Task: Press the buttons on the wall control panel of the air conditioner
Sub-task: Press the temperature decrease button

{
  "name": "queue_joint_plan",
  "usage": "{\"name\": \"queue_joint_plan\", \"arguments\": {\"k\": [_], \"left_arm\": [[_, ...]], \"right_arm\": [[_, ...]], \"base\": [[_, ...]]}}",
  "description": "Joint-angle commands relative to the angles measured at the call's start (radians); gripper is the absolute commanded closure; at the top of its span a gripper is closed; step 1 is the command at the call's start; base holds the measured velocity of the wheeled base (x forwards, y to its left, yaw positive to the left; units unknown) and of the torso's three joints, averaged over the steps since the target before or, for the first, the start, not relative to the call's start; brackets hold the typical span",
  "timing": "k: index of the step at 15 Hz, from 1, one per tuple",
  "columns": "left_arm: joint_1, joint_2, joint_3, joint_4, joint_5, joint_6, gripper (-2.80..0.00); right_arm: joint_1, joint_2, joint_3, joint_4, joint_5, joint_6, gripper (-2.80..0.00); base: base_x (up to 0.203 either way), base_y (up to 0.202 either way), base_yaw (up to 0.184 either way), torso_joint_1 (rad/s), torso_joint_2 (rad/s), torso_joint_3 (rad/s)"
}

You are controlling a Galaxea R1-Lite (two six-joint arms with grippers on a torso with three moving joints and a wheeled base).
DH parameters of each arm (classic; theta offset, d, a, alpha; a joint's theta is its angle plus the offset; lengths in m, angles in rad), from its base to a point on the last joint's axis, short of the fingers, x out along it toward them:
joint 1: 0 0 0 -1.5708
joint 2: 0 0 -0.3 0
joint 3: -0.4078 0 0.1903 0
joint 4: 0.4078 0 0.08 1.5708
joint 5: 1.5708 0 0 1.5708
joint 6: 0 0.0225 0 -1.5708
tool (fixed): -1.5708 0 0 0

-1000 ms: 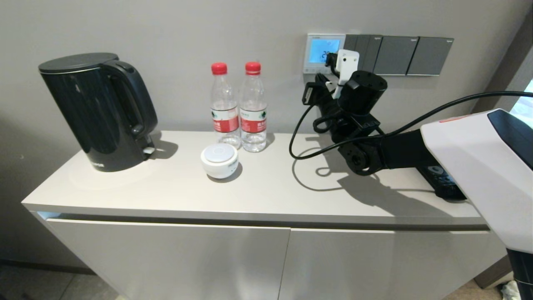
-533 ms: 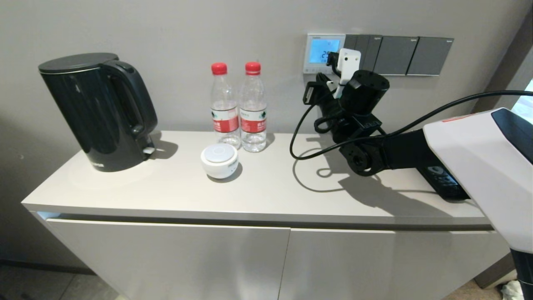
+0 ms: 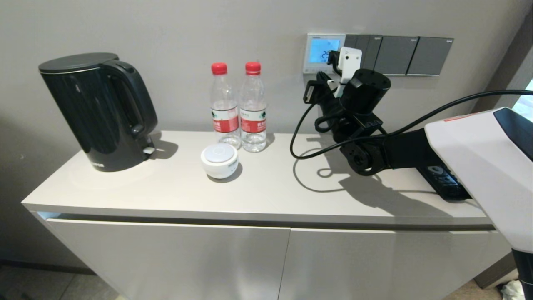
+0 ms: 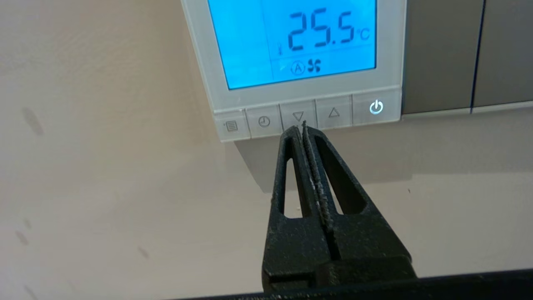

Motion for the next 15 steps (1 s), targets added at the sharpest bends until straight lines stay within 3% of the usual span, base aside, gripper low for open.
{"name": "queue_joint_plan", "arguments": {"k": [1,15], "left_arm": [[0.000,0.000,0.000,-0.001,0.000,0.000,0.00],[0.000,0.000,0.000,-0.001,0.000,0.000,0.00]], "right_arm": [[0.000,-0.001,-0.004,-0.004,-0.002,-0.001,0.00],[-0.012,0.012,-0.037,0.015,-0.002,-0.002,0.00]], "base": [[0.000,0.000,0.000,0.000,0.00,0.000],[0.000,0.000,0.000,0.000,0.00,0.000]]}}
